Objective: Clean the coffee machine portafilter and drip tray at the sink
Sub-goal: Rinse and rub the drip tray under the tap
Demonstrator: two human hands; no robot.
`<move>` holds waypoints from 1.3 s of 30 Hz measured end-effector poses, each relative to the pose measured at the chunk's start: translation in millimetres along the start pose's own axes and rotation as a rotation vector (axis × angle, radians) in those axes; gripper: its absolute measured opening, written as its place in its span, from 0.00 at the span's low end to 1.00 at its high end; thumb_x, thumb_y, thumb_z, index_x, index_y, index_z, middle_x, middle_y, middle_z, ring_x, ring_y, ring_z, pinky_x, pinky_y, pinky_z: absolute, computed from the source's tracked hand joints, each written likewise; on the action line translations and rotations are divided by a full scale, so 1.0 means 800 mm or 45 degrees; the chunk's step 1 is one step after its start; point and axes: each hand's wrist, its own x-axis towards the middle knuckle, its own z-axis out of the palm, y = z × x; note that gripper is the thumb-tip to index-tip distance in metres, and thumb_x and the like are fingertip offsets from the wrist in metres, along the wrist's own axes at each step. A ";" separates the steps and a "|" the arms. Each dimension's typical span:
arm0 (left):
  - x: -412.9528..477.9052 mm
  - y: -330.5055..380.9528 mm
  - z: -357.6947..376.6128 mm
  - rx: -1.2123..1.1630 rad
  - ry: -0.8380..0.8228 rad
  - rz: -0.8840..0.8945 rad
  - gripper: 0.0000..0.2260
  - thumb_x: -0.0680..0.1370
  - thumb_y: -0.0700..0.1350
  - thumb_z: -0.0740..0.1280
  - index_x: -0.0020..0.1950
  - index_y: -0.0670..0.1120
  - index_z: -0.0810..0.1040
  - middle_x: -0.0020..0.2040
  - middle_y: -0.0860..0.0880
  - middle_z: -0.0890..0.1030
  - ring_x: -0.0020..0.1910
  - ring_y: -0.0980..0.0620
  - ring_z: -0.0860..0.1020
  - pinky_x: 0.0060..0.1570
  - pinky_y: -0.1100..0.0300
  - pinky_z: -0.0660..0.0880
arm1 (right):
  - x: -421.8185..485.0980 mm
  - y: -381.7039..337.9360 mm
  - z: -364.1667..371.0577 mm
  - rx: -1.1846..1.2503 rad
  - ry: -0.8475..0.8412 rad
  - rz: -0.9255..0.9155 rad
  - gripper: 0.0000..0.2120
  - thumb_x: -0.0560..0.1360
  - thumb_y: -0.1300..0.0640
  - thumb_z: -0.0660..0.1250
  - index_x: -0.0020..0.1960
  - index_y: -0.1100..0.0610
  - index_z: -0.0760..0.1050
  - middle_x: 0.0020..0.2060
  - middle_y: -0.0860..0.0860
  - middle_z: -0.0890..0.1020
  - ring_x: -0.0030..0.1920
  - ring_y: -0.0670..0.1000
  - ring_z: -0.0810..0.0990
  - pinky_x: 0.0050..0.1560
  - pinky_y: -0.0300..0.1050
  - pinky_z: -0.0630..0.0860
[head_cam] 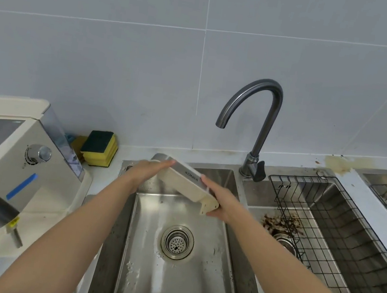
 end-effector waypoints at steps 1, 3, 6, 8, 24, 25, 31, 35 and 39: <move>0.002 0.010 -0.003 -0.055 0.053 0.014 0.38 0.67 0.66 0.67 0.68 0.42 0.70 0.67 0.43 0.72 0.65 0.43 0.71 0.63 0.52 0.67 | -0.001 -0.012 -0.001 -0.041 0.092 -0.070 0.21 0.67 0.39 0.69 0.49 0.55 0.77 0.43 0.53 0.80 0.49 0.54 0.77 0.58 0.53 0.75; 0.003 0.021 -0.004 -0.137 0.156 0.026 0.41 0.65 0.67 0.68 0.69 0.42 0.68 0.68 0.44 0.71 0.64 0.44 0.70 0.58 0.55 0.67 | 0.001 -0.027 -0.003 -0.083 0.198 -0.153 0.28 0.64 0.36 0.70 0.52 0.56 0.77 0.45 0.52 0.80 0.49 0.53 0.78 0.54 0.53 0.77; -0.005 0.001 0.018 -0.163 0.083 -0.124 0.36 0.69 0.64 0.67 0.69 0.43 0.67 0.71 0.43 0.67 0.65 0.44 0.68 0.64 0.51 0.65 | 0.001 -0.007 -0.002 -0.139 0.154 0.054 0.28 0.67 0.37 0.68 0.57 0.56 0.75 0.51 0.56 0.79 0.54 0.57 0.77 0.55 0.57 0.75; -0.017 -0.017 0.032 -0.119 -0.034 -0.253 0.33 0.71 0.62 0.66 0.70 0.45 0.65 0.73 0.43 0.64 0.66 0.43 0.68 0.65 0.48 0.67 | -0.005 0.014 0.004 -0.125 0.110 0.229 0.25 0.69 0.39 0.67 0.58 0.55 0.73 0.51 0.57 0.78 0.57 0.61 0.75 0.57 0.61 0.71; -0.039 -0.056 0.027 -0.097 -0.073 -0.226 0.25 0.73 0.64 0.62 0.63 0.51 0.71 0.69 0.45 0.70 0.68 0.44 0.66 0.66 0.47 0.62 | 0.003 0.048 0.001 -0.138 0.106 0.232 0.30 0.67 0.38 0.69 0.62 0.54 0.72 0.59 0.57 0.76 0.59 0.61 0.74 0.50 0.57 0.74; -0.038 -0.055 0.026 -0.095 -0.081 -0.214 0.23 0.72 0.65 0.61 0.61 0.53 0.71 0.69 0.45 0.69 0.68 0.45 0.65 0.66 0.47 0.61 | 0.002 0.045 0.002 -0.136 0.112 0.223 0.30 0.66 0.38 0.70 0.61 0.55 0.73 0.58 0.57 0.77 0.58 0.60 0.75 0.50 0.56 0.74; -0.044 -0.062 0.018 -0.187 -0.134 -0.217 0.37 0.68 0.72 0.58 0.72 0.54 0.65 0.75 0.48 0.62 0.74 0.46 0.60 0.71 0.42 0.54 | 0.009 0.036 0.001 -0.089 0.276 -0.087 0.19 0.65 0.45 0.74 0.46 0.57 0.76 0.45 0.52 0.79 0.49 0.54 0.76 0.49 0.46 0.73; -0.046 -0.070 0.016 -0.448 -0.072 -0.163 0.31 0.70 0.70 0.59 0.66 0.52 0.71 0.71 0.46 0.69 0.71 0.46 0.65 0.71 0.44 0.58 | 0.013 0.031 0.002 -0.097 0.267 -0.290 0.23 0.69 0.45 0.70 0.56 0.56 0.67 0.55 0.53 0.72 0.57 0.53 0.72 0.60 0.49 0.69; -0.054 -0.075 0.013 -0.786 0.076 -0.135 0.20 0.76 0.62 0.59 0.58 0.48 0.73 0.62 0.45 0.76 0.60 0.46 0.75 0.65 0.49 0.69 | 0.004 0.032 0.006 -0.020 0.267 -0.390 0.27 0.74 0.50 0.65 0.69 0.57 0.63 0.63 0.51 0.68 0.65 0.51 0.66 0.65 0.44 0.61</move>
